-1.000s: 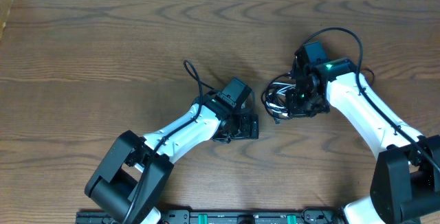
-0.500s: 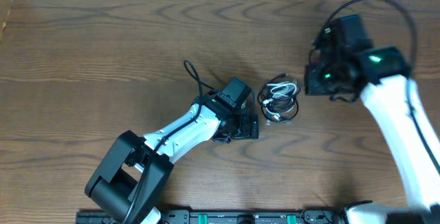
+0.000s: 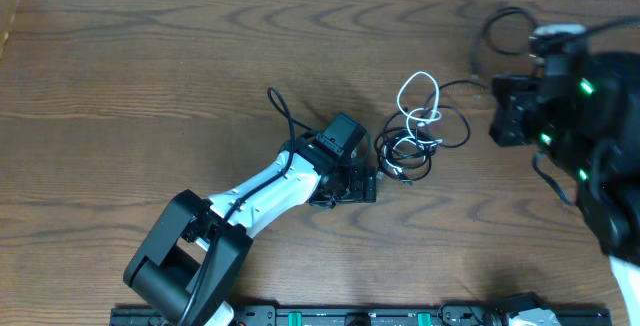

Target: Untangle cables

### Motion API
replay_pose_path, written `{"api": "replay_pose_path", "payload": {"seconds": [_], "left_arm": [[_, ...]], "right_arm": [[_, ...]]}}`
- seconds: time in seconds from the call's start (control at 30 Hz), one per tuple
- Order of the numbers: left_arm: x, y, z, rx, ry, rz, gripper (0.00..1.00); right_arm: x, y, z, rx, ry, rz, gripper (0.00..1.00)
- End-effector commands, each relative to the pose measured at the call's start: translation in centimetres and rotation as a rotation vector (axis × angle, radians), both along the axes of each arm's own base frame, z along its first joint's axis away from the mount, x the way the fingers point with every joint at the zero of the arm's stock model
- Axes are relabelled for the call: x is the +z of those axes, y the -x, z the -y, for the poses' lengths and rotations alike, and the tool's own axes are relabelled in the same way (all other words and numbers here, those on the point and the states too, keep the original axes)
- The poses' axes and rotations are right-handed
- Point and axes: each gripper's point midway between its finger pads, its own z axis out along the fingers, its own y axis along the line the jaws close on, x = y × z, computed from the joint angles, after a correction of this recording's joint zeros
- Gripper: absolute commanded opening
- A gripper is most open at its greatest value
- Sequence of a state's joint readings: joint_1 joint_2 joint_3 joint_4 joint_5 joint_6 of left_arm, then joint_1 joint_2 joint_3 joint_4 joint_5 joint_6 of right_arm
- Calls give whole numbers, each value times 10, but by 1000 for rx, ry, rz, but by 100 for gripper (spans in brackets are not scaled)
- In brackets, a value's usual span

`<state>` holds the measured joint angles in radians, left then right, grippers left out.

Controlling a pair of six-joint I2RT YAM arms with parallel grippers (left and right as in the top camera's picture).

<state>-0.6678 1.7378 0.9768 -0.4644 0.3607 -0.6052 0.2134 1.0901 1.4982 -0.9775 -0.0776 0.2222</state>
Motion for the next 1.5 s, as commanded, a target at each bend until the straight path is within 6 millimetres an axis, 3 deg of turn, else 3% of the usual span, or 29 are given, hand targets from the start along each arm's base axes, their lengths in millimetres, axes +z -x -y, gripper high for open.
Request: {"api": "replay_pose_path", "payload": {"seconds": [0.0,0.33,0.47,0.73,0.9,1.07,1.33,1.47], "left_arm": [[-4,1,-3,5,-19,-4,87],[-4,0,-3,5,-19,-3,87],[-4,0,-3,5,-19,-3,87],[-2,-1,-2,10,-4,-8,87],[28,-17,7,104,121,-95,87],[50,-39,22,145,206,-64,87],[40,-44,33,202,66,89,87],[39,-40,53,196,41,174,87]], "right_arm": [[30,8,26,-105,50,117,1],[45,30,110,-579,166,177,1],[42,36,126,-688,185,165,1],[25,29,126,-698,220,94,1],[9,16,122,-683,238,36,1],[-12,3,116,-659,271,-45,1],[-27,-4,112,-637,289,-102,1],[-27,-4,111,-634,283,-102,1]]}}
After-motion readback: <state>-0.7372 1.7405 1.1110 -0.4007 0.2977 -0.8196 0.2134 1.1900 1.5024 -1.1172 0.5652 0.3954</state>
